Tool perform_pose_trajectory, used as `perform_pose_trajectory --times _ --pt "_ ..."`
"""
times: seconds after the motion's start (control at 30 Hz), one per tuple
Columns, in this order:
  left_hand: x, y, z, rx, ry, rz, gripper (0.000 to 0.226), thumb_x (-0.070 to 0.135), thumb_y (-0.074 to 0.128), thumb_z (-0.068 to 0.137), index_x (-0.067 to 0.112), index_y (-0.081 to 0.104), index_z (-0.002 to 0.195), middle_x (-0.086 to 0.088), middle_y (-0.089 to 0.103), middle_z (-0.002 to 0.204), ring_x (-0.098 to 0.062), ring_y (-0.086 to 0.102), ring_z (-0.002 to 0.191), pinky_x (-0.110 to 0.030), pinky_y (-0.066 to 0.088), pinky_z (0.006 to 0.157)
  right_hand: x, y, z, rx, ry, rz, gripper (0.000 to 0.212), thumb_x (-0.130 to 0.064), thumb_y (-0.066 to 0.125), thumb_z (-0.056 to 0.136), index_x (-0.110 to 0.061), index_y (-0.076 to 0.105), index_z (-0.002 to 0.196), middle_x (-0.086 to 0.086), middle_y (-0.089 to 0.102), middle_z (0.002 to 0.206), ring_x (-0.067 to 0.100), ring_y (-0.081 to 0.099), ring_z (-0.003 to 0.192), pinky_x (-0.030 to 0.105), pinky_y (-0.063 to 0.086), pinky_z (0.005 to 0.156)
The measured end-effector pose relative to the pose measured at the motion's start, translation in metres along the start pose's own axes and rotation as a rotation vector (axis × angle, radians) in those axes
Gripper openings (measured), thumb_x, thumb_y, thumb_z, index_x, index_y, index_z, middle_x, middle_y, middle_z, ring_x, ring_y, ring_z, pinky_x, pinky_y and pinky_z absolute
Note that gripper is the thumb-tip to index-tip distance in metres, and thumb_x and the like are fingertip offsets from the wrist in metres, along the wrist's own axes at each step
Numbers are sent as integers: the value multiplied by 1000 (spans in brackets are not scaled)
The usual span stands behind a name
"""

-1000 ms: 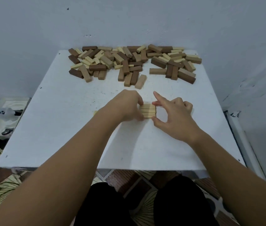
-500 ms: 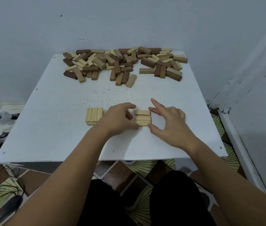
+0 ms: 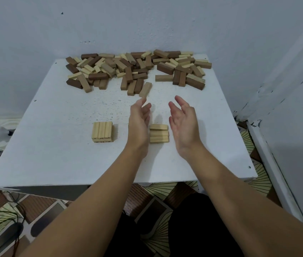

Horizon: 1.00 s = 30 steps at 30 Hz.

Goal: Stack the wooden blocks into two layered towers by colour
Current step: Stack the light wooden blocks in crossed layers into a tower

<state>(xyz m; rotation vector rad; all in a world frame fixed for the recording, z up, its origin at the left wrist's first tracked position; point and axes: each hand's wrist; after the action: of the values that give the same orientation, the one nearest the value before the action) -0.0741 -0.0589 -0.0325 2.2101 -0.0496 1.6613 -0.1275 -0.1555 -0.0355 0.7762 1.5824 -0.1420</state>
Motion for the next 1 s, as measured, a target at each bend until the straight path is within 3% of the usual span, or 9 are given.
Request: perform_pose_trajectory --times 0.23,0.4,0.67,0.8,0.93,1.0 --pt "-10 -3 -2 23 37 -2 52 46 27 111 16 55 143 -9 69 130 -16 63 125 -35 45 115 13 2 -3 -8 -42 -20 48 -33 25 111 -22 37 156 5 43 160 10 35 150 33 23 127" --pt "-9 -2 -2 42 30 -11 52 46 28 111 13 58 138 -11 70 128 -17 64 124 -36 45 115 17 3 -1 -24 -69 -65 70 -49 34 89 -26 40 155 0 47 157 2 39 144 24 26 123" --pt "-15 -2 -4 95 68 -31 53 45 29 112 10 62 134 -9 70 128 -14 64 123 -37 45 116 25 7 0 -47 -83 -137 64 -52 31 94 -33 37 155 -7 42 161 1 33 147 19 23 113" --pt "-17 3 -8 109 98 7 65 58 35 95 14 63 134 -4 68 132 -10 62 125 -32 45 113 33 12 1 -30 -107 -166 50 -30 29 111 -24 30 161 -8 36 163 -3 31 147 17 23 114" --pt "-16 3 -9 133 102 1 65 57 38 91 12 64 131 -5 70 129 -10 64 123 -33 47 113 33 11 1 -32 -105 -172 64 -42 30 98 -26 29 161 -7 39 161 -3 33 145 9 25 106" --pt "-16 3 -9 145 99 -2 63 55 38 93 11 65 129 -6 70 127 -11 65 121 -35 47 112 34 10 1 -20 -102 -166 67 -45 29 94 -28 30 160 -6 41 161 -4 34 144 12 24 108"
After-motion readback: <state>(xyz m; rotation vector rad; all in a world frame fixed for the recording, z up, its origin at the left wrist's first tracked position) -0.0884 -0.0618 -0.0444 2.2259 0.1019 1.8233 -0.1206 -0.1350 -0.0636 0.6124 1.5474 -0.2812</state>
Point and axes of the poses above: each hand's wrist, its own z-axis towards the middle knuckle, its own y-axis out of the palm, x = y × z
